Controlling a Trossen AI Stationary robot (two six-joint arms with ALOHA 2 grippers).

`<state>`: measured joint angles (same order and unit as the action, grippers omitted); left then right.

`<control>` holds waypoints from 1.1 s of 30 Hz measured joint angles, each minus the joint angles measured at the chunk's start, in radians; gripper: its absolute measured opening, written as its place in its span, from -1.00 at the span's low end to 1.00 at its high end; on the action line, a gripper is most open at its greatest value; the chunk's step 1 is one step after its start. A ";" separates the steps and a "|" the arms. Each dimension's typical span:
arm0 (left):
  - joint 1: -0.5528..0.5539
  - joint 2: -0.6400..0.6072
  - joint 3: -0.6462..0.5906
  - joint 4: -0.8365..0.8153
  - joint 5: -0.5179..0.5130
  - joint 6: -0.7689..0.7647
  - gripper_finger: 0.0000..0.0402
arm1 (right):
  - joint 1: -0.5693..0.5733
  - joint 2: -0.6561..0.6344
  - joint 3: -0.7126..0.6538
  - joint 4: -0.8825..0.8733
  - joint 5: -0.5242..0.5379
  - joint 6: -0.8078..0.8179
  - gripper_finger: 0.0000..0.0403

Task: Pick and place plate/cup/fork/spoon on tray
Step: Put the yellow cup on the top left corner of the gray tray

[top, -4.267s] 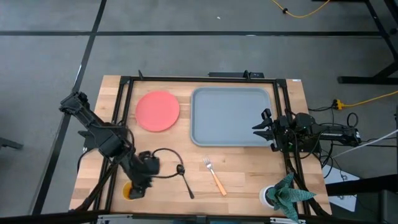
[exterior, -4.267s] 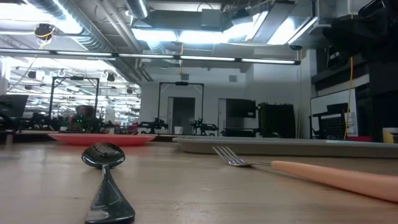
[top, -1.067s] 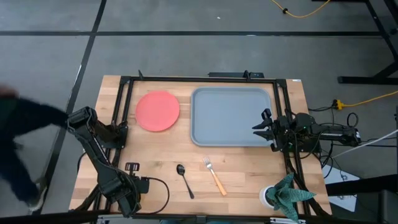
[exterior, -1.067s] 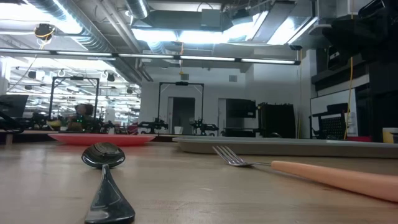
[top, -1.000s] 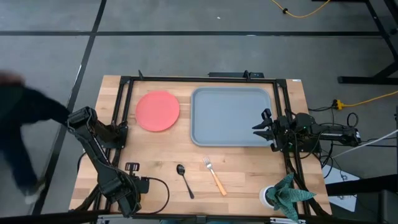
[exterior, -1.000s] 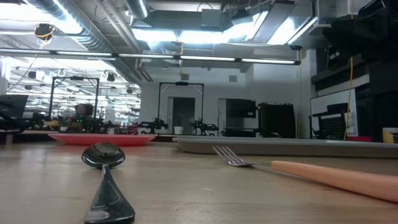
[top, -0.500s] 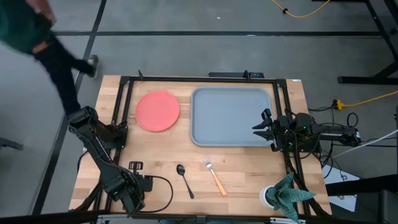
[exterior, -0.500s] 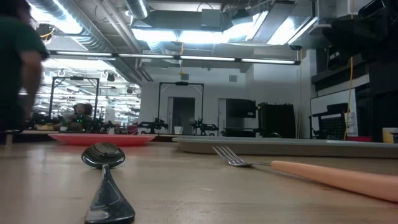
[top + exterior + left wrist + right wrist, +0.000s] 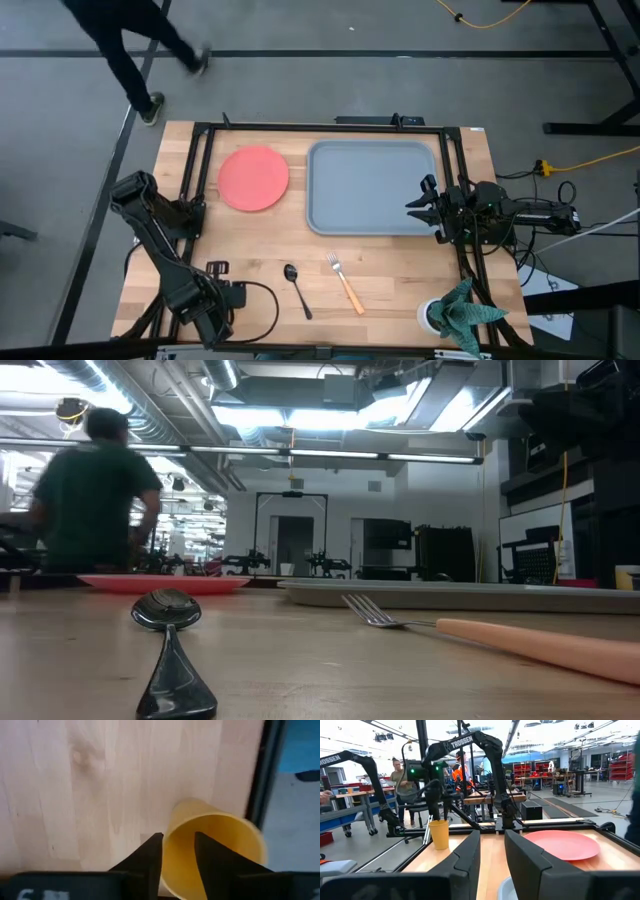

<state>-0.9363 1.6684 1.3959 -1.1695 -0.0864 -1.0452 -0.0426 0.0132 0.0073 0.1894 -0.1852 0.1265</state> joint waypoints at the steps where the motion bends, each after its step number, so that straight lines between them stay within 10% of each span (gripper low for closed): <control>1: 0.000 0.000 0.026 -0.030 0.000 -0.018 -0.41 | 0.000 0.000 0.000 0.000 0.000 0.000 -0.53; 7: -0.039 -0.001 0.144 -0.182 0.032 -0.105 -0.35 | 0.000 0.000 0.000 0.000 0.000 0.000 -0.53; 15: -0.155 0.000 0.106 -0.013 -0.185 -0.231 -0.36 | 0.000 0.000 0.000 0.000 0.000 0.000 -0.53; 26: -0.160 0.000 0.104 0.026 -0.185 -0.282 -0.36 | 0.000 0.000 0.000 -0.001 0.000 -0.002 -0.53; 33: -0.193 0.000 0.103 -0.116 -0.093 -0.623 -0.36 | 0.000 0.000 0.000 -0.001 0.000 -0.003 -0.53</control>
<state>-1.1297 1.6684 1.4991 -1.2858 -0.1790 -1.6677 -0.0425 0.0132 0.0074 0.1886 -0.1856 0.1234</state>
